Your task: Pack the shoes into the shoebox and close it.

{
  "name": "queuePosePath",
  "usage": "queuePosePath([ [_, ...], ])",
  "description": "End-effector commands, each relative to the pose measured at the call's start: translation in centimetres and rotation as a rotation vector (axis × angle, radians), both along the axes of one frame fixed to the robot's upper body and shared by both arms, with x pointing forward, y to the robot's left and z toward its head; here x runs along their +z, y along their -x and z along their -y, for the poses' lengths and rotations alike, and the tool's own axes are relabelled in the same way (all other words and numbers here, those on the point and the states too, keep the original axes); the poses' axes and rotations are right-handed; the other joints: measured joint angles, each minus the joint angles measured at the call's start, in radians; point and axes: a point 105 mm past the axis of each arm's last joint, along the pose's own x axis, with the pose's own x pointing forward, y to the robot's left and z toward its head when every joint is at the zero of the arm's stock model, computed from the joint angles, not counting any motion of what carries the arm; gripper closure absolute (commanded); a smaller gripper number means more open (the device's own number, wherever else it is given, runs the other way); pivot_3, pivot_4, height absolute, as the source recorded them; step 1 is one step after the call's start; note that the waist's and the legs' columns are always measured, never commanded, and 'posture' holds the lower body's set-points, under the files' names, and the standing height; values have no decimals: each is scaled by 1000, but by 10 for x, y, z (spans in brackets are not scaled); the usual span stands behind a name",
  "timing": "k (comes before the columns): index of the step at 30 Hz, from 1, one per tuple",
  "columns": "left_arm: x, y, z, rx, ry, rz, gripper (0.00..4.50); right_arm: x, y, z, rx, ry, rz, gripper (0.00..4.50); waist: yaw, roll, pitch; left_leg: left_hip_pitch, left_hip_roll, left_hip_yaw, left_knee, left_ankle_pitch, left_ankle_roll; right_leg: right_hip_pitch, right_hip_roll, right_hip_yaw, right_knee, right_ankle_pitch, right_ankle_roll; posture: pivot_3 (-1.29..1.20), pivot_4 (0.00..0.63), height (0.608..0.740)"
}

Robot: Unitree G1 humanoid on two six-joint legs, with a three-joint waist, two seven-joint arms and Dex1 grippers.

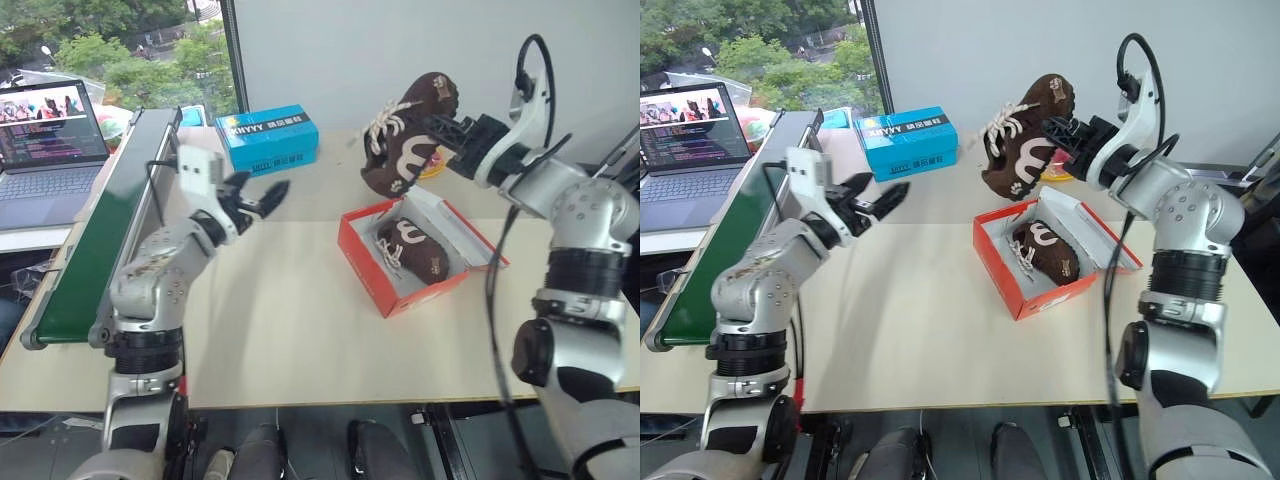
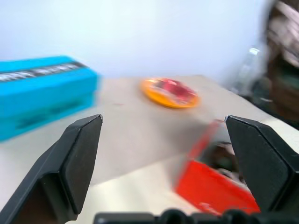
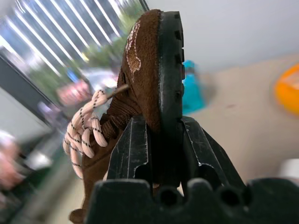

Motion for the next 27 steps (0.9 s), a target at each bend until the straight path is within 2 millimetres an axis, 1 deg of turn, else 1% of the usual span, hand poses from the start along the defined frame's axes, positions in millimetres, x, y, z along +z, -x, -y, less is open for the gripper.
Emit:
queuePosePath([
  [1, 6, 3, 10, -26, -7, 45, 0, -20, 1, -1, 80, 302, -92, 4149, 2, 0, 0, 0, 0, 0, 1, 0, 0, 0, 0, 0, 0, 0, 0, 0, 150, 740],
  [3, 1, 5, 18, -44, -14, 35, 0, -32, 3, 3, 158, 396, -113, 4149, 5, 0, 0, 0, 0, 0, 1, 0, 0, 0, 0, -1, 0, 0, 0, 0, 150, 740],
  [6, -4, 8, 24, -61, -19, 24, 0, -47, 4, 6, 237, 449, -149, 4149, 5, 0, 0, -1, 0, 0, 0, 0, 0, 0, 0, -1, 0, 0, 0, 0, 150, 740],
  [9, -8, 10, 23, -56, -27, 18, 0, -61, 2, 9, 280, 510, -174, 4149, 3, 0, 0, -2, 0, 0, 1, 0, 0, -1, 0, 0, 0, 0, 0, 0, 150, 740],
  [14, -9, 11, 20, -41, -27, 16, 0, -79, -1, 10, 328, 567, -215, 4149, 2, 0, 0, -1, 0, 0, 1, 0, 0, -1, 0, 0, 1, 0, 0, 0, 150, 740],
  [17, -11, 11, 21, -35, -29, 15, 0, -88, -2, -2, 378, 516, -249, 4149, 2, 0, 0, -1, 0, 0, 1, 0, 0, -1, 0, 0, 0, 0, 0, 0, 150, 740],
  [19, -14, 11, 26, -42, -34, 12, 0, -93, -4, -11, 404, 490, -258, 4149, 2, 0, 0, -1, 0, 0, 1, 0, 0, -1, 0, 0, 1, 0, 0, 0, 150, 740],
  [22, -20, 15, 37, -68, -49, 4, 0, -107, -8, -20, 423, 534, -270, 4149, 3, 0, 0, 0, 0, 1, 1, 0, 0, -1, 0, 0, 1, 0, 0, 0, 150, 740],
  [24, -21, 16, 38, -67, -46, 2, 0, -115, -10, -27, 437, 549, -281, 4149, 3, 0, 0, -1, 0, 1, 1, 0, 0, -1, 0, 0, 2, 0, 0, 0, 150, 740],
  [27, -20, 17, 38, -66, -47, 5, 0, -133, -13, -31, 429, 621, -299, 4149, 3, 0, 0, -1, 0, 1, 1, 0, 0, -1, 0, 0, 2, 0, 0, 0, 150, 740],
])
